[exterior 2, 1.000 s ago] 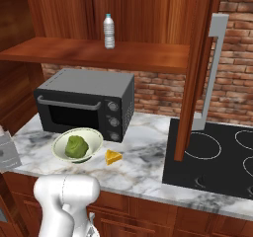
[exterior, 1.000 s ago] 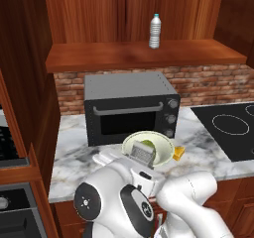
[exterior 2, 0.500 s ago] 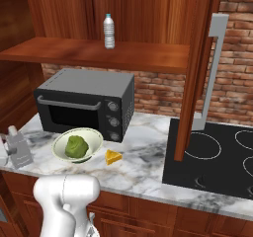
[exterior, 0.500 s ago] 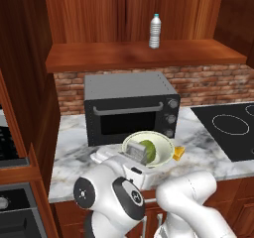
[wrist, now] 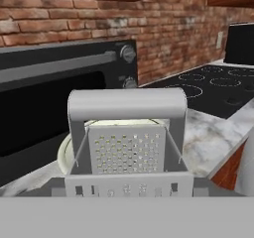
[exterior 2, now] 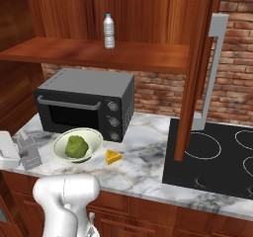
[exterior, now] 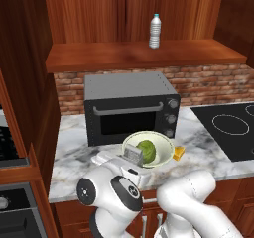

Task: Pick the cheese from the fridge and the cheese grater from the cabinet and place them next to the salad bowl.

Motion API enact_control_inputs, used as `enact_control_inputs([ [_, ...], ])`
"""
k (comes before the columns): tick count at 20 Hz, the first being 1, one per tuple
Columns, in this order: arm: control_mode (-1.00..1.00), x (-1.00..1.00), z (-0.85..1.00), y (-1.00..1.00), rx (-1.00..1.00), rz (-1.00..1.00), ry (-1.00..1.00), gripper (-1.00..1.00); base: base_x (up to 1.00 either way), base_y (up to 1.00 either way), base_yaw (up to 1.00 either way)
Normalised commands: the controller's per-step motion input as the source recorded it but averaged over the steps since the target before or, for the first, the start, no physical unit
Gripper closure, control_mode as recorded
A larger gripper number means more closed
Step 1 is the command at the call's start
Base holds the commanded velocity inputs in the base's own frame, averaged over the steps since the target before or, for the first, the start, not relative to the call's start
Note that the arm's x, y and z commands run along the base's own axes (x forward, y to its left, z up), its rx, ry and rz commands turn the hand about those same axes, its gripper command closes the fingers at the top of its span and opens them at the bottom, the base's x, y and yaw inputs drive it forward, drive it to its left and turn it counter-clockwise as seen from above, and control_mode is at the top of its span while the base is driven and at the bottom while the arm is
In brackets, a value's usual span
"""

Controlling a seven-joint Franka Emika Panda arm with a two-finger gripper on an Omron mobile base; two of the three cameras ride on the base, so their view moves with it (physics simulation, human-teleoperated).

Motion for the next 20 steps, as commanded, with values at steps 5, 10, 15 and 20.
enact_control_inputs([
  [5, -1.0, 0.15, -0.22, 0.11, 0.0, 0.0, 0.0, 1.0, 0.0, 0.0, 0.0],
  [10, -1.0, 0.13, -0.19, 0.17, 0.0, 0.0, 0.01, 1.0, 0.0, 0.0, 0.0],
  [15, -1.0, 0.18, -0.18, 0.05, 0.0, 0.0, 0.02, 1.0, 0.0, 0.0, 0.0],
  [20, -1.0, 0.29, -0.22, 0.0, 0.0, 0.0, 0.06, 1.0, 0.0, 0.0, 0.0],
])
